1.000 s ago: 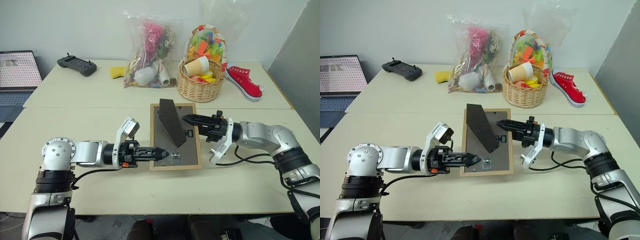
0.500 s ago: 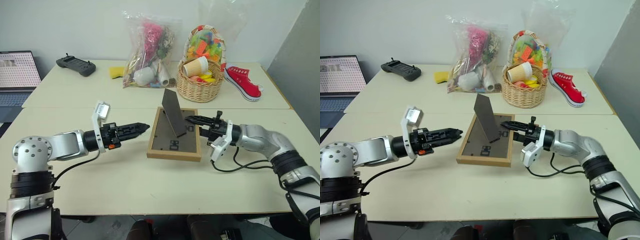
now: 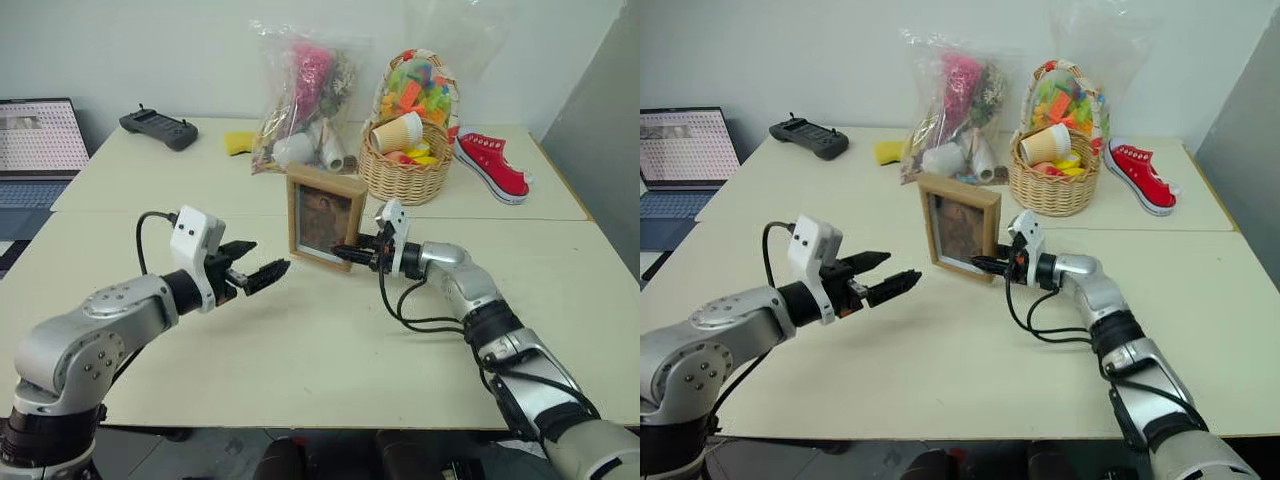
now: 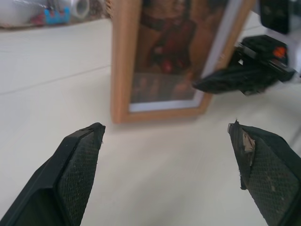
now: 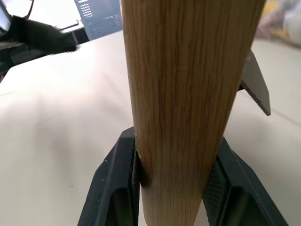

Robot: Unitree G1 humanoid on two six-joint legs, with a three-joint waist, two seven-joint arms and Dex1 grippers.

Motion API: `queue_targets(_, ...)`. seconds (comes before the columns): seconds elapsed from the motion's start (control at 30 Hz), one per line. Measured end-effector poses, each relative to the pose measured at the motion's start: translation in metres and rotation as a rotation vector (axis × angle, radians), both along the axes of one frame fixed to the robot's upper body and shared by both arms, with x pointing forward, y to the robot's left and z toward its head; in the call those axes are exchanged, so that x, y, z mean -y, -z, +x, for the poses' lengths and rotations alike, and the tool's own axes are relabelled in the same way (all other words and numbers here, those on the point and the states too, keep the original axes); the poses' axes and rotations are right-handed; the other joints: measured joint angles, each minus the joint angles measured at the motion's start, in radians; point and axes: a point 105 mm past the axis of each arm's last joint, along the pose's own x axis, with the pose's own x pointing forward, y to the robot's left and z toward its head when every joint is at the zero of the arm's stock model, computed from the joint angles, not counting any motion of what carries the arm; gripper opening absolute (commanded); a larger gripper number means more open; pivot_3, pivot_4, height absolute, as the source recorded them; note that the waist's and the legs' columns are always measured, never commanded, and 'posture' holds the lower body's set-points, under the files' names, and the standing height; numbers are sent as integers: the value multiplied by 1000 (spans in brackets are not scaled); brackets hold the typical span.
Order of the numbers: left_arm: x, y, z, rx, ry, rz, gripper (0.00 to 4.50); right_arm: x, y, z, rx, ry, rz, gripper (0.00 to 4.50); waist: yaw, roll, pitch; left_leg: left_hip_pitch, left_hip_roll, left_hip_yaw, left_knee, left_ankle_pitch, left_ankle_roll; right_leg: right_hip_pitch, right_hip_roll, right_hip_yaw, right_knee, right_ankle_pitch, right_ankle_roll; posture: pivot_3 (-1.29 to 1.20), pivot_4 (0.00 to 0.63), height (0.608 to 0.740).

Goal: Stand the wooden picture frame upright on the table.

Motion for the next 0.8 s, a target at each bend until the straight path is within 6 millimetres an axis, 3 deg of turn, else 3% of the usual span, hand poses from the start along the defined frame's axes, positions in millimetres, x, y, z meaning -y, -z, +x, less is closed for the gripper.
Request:
queue_targets(0.03,0,0,0,2,1,1,4500,1,4,1,-16,6,-7,1313,2,0,0,0,0,0,0,0,0,0,0,0,0,0,0,0,150,740)
queue_targets(0.1,0,0,0,7,-6,6,4500,1,7,2,-34,-1,-9,2012,1,1,0,0,0,1,-1,0,0,-1,0,1,0,0,0,0,150,740)
queue_targets(0.43,-2,-1,8,34,-9,-7,4500,1,4,2,-36,-7,-20,4322,2,1,0,0,0,1,-3,0,0,-1,0,0,0,0,0,0,150,740)
queue_targets(0.5,-3,-2,13,37,-11,-4,4500,10,6,-1,-5,10,-50,4424,6,0,0,0,0,0,-3,0,0,-1,0,-1,0,0,0,0,150,740)
queue_targets(0.7,-19,-4,25,34,-22,12,4500,77,27,-20,50,146,-250,4424,15,1,1,-1,0,0,-3,0,0,-1,0,-1,-2,0,0,0,150,740)
queue_targets(0.77,-23,-9,30,44,-14,22,4500,92,18,-27,77,179,-274,4424,13,2,1,-1,0,1,-4,0,0,-1,0,0,-1,0,0,0,150,740)
queue_targets(0.8,-28,-17,33,55,-3,42,4500,98,1,-35,94,194,-253,4424,8,2,2,0,0,1,-4,0,0,-1,1,0,-1,0,0,0,150,740)
